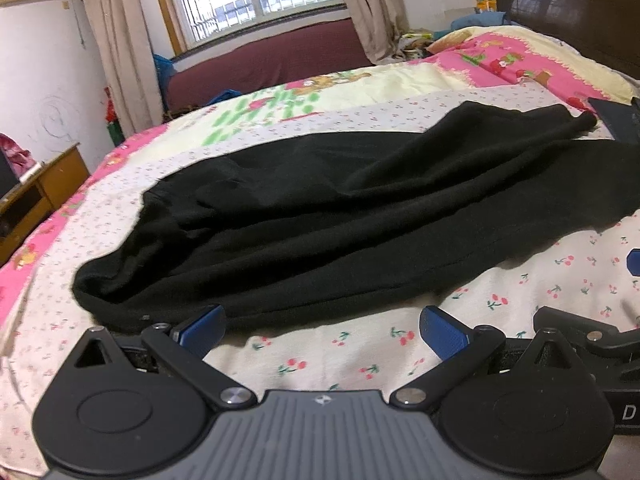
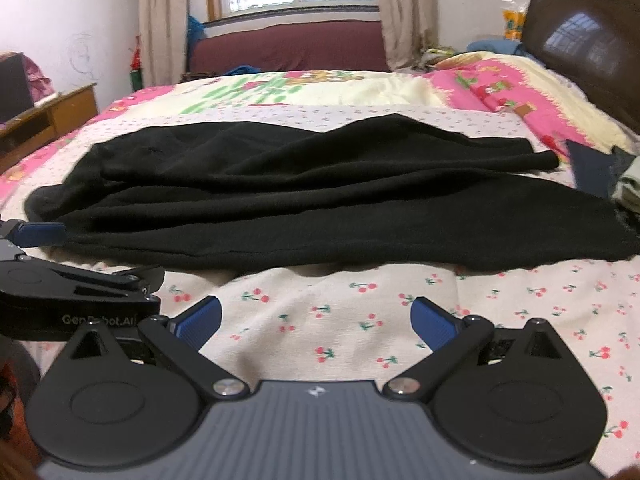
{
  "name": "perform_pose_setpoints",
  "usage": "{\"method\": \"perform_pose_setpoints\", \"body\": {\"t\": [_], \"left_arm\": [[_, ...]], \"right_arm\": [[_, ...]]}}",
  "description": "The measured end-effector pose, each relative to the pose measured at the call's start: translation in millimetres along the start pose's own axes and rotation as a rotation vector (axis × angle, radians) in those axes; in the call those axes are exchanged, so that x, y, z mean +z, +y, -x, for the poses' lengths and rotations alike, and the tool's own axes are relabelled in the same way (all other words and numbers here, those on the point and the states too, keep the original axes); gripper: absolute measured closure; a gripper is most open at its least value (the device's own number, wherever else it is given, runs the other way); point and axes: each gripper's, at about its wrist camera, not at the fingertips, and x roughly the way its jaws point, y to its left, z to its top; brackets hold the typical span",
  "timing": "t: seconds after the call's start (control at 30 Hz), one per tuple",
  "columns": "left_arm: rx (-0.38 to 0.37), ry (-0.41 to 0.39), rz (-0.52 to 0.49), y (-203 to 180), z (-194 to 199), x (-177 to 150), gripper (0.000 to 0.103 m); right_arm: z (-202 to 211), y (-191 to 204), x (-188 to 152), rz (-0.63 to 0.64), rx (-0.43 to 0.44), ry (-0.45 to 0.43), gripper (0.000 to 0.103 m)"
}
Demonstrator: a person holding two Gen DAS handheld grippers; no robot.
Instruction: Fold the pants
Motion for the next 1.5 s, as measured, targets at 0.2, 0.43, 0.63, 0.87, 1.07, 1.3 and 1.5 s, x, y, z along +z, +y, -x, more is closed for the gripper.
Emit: {"method": "perform_pose_setpoints", "body": {"t": [0.2,0.43,0.63,0.87,1.07,1.3,1.5], "left_arm": [[-0.004,-0.009,-0.022,2,13,3,0.000],[-0.011,-0.060,0.061,45,13,21,0.000],[0.079,-0.026,0.191,129,-11,11,0.000],[0.195,0.068,0.324,230,-60,-16,0.000],[0.106,0.055,0.382,256,-90,-23,0.000],[0.109,0.094,0.359,260,-133,-11,0.006],[-0.003,0.073,0.484,276,-127,-19,0.056]], "right_arm": [[19,0,2,0.017,0.032,-0.048,0.003],[9,13,26,-0.053,0.103,-0.019,0.002],[-33,49,47,-0.097,0.192,0.107,0.003],[-77,96,67,-0.099,0.306,0.178,0.003],[-108,112,66,-0.163,0.338,0.260,0.003],[-120,121,69,-0.190,0.335,0.273,0.003],[-137,117,78,-0.271,0.341,0.326,0.095]]}}
